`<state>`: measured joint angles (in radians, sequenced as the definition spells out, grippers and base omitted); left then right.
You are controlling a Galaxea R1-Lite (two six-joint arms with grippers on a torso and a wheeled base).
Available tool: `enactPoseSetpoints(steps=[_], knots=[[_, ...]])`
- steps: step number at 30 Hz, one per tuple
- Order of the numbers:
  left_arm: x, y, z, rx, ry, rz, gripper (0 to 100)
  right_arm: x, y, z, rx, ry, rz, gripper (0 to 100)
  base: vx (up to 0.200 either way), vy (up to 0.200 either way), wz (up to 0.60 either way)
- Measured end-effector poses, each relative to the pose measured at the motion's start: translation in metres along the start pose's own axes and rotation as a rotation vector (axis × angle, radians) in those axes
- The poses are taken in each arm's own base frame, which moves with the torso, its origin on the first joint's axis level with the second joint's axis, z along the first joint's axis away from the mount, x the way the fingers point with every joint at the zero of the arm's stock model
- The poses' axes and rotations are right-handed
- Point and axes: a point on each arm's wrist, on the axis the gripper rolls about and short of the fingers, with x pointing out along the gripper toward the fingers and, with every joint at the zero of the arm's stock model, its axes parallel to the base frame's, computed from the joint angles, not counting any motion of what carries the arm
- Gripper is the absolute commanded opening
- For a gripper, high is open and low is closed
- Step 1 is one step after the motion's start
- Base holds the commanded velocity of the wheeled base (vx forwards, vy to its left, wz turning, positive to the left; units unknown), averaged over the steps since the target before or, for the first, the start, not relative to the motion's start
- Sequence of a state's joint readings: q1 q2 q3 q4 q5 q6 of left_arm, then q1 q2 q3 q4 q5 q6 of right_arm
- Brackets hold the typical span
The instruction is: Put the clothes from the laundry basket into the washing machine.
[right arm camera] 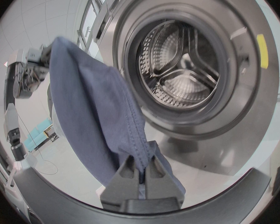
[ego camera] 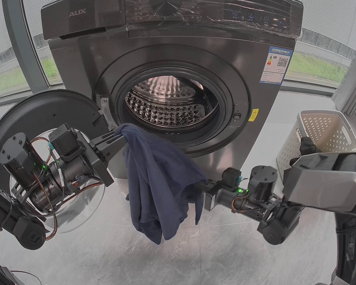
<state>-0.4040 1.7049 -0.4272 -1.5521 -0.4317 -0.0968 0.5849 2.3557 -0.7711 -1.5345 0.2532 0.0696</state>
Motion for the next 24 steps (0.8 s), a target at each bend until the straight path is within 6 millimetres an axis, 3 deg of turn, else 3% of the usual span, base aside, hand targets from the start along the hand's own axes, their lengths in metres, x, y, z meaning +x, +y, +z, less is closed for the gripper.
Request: enactPoseSetpoints(steps=[11,24], knots=[[-0.006,0.007,0.007,0.014,-0.017,0.038,0,-0.071,-0.018,0.094,-0.065,-0.172,-0.116,0,0.000,0.000,0.00],[-0.017,0.006,0.031,0.057,-0.094,0.071,0,-0.127,-0.017,0.173,-0.086,-0.439,-0.238,0,0.000,0.000,0.00]])
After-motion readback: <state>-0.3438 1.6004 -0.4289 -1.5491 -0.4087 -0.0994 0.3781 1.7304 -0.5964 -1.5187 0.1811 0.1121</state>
